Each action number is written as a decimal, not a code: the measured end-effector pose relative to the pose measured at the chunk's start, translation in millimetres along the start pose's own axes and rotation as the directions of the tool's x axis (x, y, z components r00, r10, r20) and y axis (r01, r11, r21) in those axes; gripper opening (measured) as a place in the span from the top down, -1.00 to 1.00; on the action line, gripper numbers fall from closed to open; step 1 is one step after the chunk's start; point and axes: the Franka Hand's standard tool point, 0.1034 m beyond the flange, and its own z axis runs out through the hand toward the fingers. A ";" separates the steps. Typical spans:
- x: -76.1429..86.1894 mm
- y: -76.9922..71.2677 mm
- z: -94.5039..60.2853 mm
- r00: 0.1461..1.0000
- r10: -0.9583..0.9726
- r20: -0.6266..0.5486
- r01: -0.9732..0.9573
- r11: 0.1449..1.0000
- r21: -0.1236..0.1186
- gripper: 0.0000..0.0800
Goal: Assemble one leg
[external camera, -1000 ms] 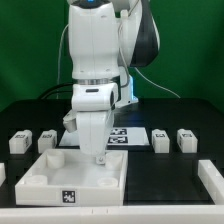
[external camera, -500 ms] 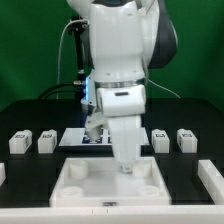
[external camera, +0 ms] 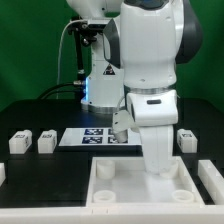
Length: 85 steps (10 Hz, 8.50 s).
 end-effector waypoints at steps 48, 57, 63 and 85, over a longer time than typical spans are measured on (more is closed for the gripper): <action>97.2 -89.7 -2.6 0.013 0.779 0.627 -1.000 0.008 0.011 -0.62; 100.5 -109.2 15.5 0.004 0.748 0.663 -1.000 0.013 -0.009 -0.62; 100.6 -109.1 15.4 0.004 0.749 0.663 -1.000 0.013 -0.009 0.22; -0.9 85.4 -198.5 0.151 0.774 -0.614 -0.987 0.147 -0.059 0.26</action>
Offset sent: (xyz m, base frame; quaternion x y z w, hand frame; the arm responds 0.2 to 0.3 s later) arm 0.0098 0.0141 0.0025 -0.0046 0.0088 0.0101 0.9999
